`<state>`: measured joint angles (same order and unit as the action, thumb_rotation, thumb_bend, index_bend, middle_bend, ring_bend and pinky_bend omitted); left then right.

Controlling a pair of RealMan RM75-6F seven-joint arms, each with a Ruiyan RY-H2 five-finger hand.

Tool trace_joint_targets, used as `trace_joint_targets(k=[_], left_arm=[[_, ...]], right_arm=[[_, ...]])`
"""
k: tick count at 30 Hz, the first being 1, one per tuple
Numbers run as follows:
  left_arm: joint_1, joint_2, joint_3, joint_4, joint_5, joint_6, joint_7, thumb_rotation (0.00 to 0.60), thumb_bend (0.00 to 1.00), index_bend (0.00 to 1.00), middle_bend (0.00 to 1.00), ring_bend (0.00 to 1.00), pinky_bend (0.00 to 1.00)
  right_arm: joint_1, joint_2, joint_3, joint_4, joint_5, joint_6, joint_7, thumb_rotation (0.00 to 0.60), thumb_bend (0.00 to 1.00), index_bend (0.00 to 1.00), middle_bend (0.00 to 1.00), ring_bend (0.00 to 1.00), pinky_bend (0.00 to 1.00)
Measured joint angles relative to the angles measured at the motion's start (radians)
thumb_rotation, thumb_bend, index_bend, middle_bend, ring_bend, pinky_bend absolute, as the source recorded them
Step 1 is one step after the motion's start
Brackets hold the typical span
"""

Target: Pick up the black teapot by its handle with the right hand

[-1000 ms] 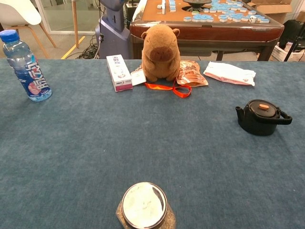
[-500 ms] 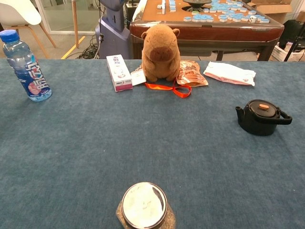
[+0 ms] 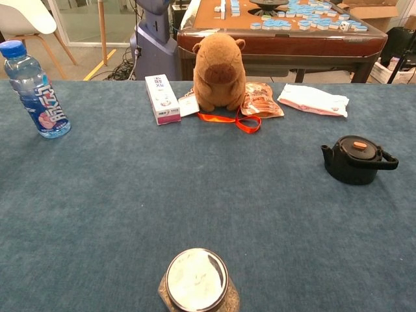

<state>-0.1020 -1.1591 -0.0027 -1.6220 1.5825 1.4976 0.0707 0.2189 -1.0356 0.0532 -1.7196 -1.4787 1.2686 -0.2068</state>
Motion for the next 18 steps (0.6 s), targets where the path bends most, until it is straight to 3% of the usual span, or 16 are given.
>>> trace_joint_targets(k=[4,8,11,18], left_arm=[[0.001,0.001,0.002,0.001,0.0,0.0,-0.001,0.6,0.26,0.09,0.11,0.17,0.13],[0.003,0.004,0.004,-0.001,0.002,0.002,-0.002,0.6,0.26,0.09,0.11,0.17,0.13],[0.006,0.005,0.005,-0.001,0.004,0.007,-0.005,0.6,0.26,0.09,0.11,0.17,0.13],[0.011,0.006,0.009,0.0,0.006,0.01,-0.006,0.6,0.27,0.09,0.11,0.17,0.13]], right_arm=[[0.028,-0.003,0.003,-0.008,0.019,-0.048,-0.012,0.6,0.15,0.02,0.29,0.13,0.23],[0.057,-0.005,0.01,-0.008,0.035,-0.091,-0.009,0.6,0.15,0.14,0.38,0.13,0.16],[0.08,-0.008,0.015,-0.006,0.047,-0.124,-0.013,0.6,0.15,0.19,0.39,0.13,0.16],[0.13,-0.038,0.021,0.016,0.082,-0.191,-0.029,0.6,0.15,0.19,0.39,0.13,0.16]])
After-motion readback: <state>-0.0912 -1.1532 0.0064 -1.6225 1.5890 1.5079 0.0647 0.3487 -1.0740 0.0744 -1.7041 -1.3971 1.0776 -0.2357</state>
